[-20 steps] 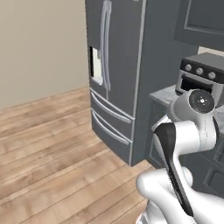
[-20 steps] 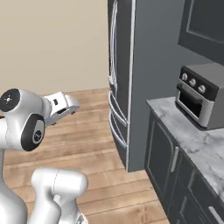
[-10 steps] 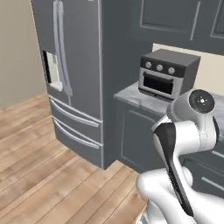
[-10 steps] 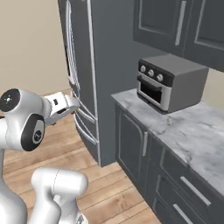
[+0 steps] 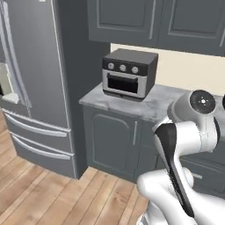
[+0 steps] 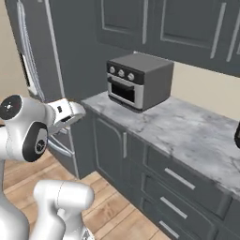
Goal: Move the pot and pan from the stove into the sink.
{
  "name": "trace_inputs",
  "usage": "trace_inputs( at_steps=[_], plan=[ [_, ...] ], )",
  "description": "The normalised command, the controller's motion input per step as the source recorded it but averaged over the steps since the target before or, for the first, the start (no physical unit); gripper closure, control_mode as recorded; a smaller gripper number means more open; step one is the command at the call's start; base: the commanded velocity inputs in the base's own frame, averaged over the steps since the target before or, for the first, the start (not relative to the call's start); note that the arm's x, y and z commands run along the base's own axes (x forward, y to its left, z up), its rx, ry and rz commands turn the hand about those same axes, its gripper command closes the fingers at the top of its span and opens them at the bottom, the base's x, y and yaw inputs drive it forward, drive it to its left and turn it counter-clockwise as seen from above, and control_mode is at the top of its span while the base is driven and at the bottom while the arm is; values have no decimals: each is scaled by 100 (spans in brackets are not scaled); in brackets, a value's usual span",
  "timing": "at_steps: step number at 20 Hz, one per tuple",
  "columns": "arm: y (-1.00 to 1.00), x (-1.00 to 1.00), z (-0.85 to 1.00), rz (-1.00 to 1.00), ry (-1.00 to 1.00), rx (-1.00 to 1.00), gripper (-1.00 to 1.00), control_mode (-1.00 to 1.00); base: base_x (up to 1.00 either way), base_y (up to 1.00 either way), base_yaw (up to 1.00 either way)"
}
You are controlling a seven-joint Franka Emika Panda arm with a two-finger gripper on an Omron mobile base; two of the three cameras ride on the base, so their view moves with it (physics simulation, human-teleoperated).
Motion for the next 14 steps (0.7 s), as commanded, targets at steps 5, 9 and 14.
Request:
trace_inputs(
  at_steps=[5,9,14],
  plan=[
    [0,0,0,0,0,0,-100,100,0,0,-45],
    [0,0,0,0,0,0,-100,100,0,0,-43],
    [0,0,0,0,0,0,-100,100,0,0,-43]
  ],
)
